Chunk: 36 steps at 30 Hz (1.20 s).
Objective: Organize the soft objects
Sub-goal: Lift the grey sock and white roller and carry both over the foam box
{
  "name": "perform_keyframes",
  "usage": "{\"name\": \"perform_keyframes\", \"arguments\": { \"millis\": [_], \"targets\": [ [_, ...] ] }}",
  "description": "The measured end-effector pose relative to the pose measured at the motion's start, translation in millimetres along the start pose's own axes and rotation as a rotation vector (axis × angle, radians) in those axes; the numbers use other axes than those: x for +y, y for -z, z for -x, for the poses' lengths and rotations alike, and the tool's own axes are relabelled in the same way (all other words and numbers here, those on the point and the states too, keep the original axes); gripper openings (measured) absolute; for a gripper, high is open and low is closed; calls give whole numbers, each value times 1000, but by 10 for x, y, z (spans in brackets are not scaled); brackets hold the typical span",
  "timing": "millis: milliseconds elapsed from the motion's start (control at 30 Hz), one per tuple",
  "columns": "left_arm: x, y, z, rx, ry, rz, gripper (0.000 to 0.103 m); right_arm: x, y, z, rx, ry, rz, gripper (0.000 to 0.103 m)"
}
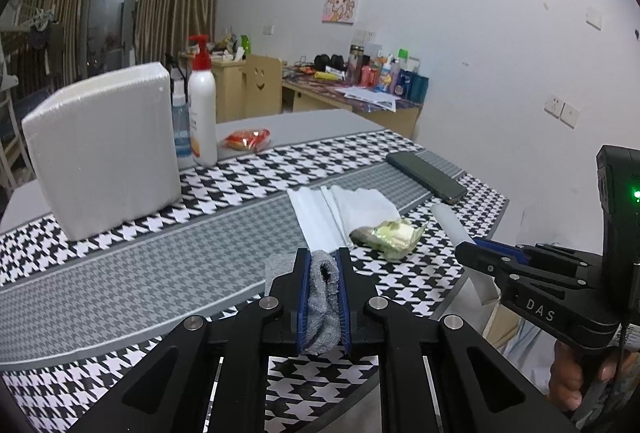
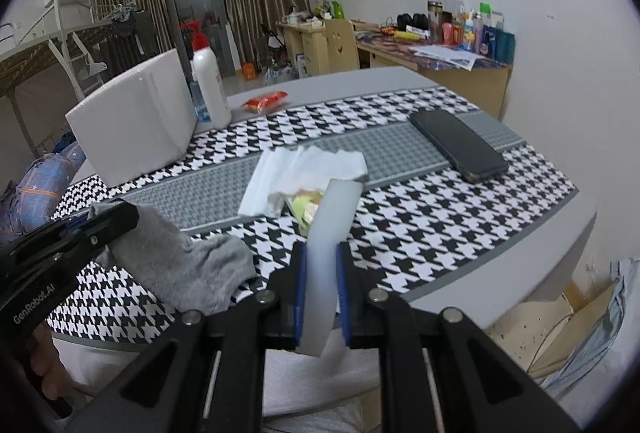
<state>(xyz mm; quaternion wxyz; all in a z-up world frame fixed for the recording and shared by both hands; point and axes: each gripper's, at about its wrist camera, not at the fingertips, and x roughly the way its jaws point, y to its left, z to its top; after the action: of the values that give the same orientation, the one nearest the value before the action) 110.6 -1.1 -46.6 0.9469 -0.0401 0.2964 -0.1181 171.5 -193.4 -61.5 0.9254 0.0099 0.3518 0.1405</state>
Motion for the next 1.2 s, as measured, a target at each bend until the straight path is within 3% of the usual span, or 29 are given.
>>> {"name": "perform_keyframes", "arguments": {
  "millis": [1200],
  "targets": [
    [255, -536, 362, -116, -106, 0, 11, 482, -566, 138, -133, -167, 123, 18]
  ]
}}
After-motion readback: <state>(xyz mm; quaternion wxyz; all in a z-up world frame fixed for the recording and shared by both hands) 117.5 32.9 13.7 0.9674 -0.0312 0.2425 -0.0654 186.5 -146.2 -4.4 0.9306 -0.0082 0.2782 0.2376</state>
